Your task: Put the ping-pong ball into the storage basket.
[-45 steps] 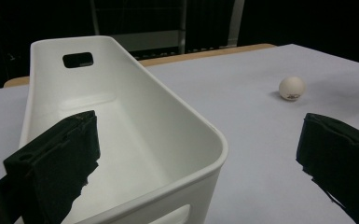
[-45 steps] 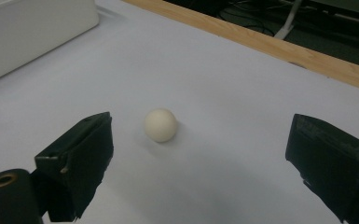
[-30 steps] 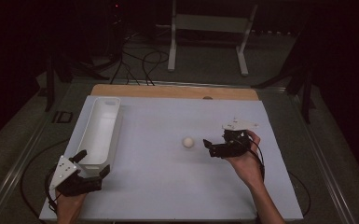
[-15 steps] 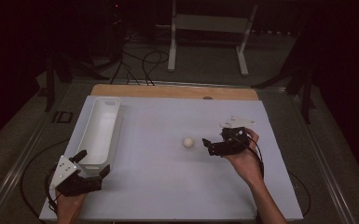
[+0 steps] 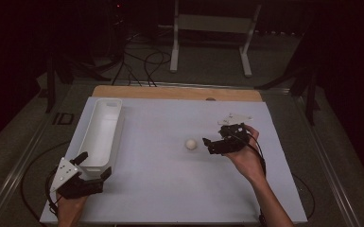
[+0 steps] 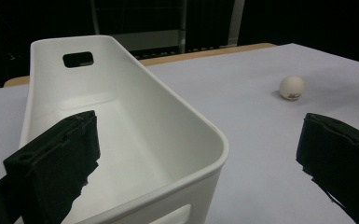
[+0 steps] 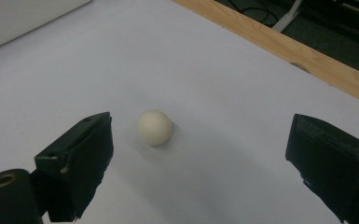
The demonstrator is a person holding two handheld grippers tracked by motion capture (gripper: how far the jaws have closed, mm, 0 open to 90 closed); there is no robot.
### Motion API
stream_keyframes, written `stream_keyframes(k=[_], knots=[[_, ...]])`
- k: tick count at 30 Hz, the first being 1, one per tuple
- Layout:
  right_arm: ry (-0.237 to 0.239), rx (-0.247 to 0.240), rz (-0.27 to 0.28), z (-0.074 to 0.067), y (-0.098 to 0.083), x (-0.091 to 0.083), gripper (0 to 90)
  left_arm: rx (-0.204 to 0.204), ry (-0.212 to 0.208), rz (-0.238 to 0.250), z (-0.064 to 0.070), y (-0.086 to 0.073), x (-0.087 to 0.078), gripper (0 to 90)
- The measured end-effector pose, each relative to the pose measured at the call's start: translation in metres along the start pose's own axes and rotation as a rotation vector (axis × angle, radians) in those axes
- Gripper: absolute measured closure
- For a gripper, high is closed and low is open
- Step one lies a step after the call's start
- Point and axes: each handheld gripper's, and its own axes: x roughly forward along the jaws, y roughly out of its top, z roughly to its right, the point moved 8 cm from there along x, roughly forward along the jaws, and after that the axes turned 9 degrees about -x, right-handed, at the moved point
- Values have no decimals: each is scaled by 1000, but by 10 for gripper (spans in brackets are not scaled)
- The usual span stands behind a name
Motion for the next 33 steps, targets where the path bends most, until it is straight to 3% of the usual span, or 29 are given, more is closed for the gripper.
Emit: stream_keyframes(k=[14,33], knots=[[5,-37,-44,3,9,9,71,-3,0,4,0,0,-1,0],[47,-84,-112,-4,18,24,70,-4,1,7,-1,1,-1,0]])
